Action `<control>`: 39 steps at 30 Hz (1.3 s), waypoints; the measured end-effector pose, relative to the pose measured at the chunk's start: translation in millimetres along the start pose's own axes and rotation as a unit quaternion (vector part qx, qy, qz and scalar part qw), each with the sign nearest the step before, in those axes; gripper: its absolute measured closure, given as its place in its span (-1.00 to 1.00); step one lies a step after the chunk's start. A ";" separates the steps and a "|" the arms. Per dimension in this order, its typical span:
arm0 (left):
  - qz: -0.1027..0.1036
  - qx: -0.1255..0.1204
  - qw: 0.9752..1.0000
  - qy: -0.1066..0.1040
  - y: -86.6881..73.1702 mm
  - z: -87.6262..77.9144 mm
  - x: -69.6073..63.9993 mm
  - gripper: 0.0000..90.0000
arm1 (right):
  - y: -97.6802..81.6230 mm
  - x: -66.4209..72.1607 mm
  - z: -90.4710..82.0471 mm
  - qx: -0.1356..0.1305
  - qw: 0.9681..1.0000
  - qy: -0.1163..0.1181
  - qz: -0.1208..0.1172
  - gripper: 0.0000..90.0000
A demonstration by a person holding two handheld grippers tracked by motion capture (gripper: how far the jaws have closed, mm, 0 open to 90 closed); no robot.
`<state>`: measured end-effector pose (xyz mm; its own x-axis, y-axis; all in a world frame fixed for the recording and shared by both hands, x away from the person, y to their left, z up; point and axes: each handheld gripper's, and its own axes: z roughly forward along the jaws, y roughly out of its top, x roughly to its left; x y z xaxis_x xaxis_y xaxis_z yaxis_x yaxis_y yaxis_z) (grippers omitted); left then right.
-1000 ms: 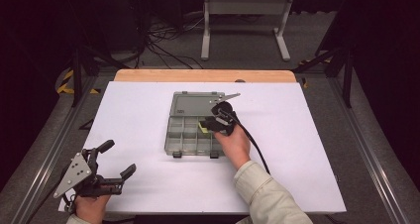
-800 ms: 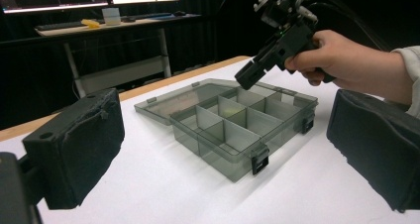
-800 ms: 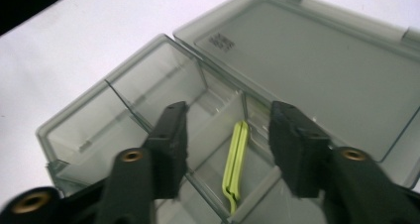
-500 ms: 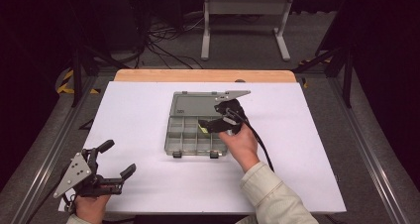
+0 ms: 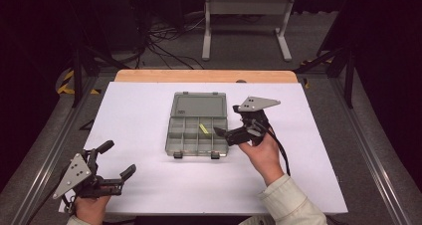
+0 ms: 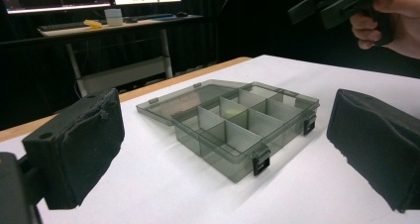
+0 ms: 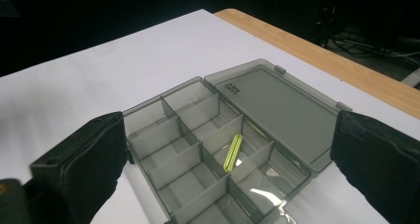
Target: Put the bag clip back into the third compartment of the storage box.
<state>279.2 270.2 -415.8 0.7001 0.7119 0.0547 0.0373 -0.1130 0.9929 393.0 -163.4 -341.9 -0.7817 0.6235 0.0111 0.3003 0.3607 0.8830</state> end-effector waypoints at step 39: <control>-0.003 0.007 1.000 0.001 0.3 -0.4 1.7 -0.96 | -87.0 -3.9 -111.4 -0.110 0.992 -0.049 -0.027 -1.00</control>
<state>280.2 271.6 -415.3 0.6983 0.7141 0.0489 0.0521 -0.1189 0.9915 309.1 -274.5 -366.4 -0.7327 0.6764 -0.0744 0.1245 0.2407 0.9626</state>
